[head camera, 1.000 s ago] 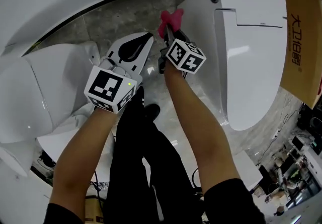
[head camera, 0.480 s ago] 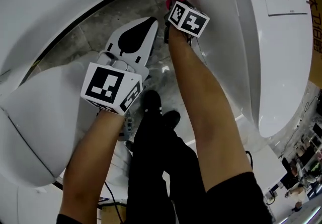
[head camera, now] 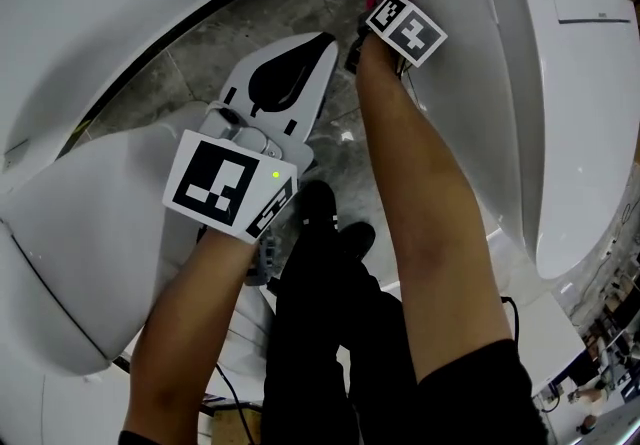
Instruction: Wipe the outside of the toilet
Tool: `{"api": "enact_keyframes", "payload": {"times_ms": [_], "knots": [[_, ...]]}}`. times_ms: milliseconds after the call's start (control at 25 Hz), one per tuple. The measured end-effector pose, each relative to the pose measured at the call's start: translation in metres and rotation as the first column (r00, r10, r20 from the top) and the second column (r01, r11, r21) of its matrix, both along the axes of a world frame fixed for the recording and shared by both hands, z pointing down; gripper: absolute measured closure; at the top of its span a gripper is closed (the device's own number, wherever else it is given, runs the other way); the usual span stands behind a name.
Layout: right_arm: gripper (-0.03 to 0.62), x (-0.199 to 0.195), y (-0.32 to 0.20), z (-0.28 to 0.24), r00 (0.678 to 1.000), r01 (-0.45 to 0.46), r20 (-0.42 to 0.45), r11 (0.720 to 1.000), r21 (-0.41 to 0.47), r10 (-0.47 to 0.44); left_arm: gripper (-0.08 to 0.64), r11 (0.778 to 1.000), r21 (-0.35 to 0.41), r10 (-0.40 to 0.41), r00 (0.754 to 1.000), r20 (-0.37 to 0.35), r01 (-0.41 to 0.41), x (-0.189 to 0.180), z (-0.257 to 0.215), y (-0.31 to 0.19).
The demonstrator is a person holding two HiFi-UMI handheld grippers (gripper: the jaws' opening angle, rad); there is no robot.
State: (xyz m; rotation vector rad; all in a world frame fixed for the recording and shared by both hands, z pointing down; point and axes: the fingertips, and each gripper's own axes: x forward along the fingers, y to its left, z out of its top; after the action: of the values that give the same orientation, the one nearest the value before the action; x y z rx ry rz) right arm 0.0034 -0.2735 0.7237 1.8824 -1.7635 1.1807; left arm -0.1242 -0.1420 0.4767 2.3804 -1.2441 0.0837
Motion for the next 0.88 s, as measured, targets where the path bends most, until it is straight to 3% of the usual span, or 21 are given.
{"api": "enact_keyframes", "payload": {"times_ms": [240,520,760,880], "knots": [[0.525,0.026,0.029,0.004,0.987,-0.156,0.040,0.986,-0.061,0.158,0.545,1.000,-0.008,0.021,1.000,0.015,-0.021,0.005,-0.005,0.013],[0.525,0.082,0.115,0.021,0.973,-0.221,0.032,0.964,-0.147,0.228,0.545,0.996,-0.041,0.083,0.996,0.035,-0.082,0.037,-0.005,0.029],[0.525,0.148,0.221,0.031,0.961,-0.268,0.012,0.936,-0.228,0.278,0.545,0.971,-0.019,0.239,0.966,0.100,-0.239,0.093,-0.007,0.051],[0.525,0.171,0.255,0.030,0.959,-0.273,0.010,0.932,-0.239,0.283,0.545,0.960,-0.024,0.279,0.955,0.103,-0.278,0.118,-0.007,0.060]]}}
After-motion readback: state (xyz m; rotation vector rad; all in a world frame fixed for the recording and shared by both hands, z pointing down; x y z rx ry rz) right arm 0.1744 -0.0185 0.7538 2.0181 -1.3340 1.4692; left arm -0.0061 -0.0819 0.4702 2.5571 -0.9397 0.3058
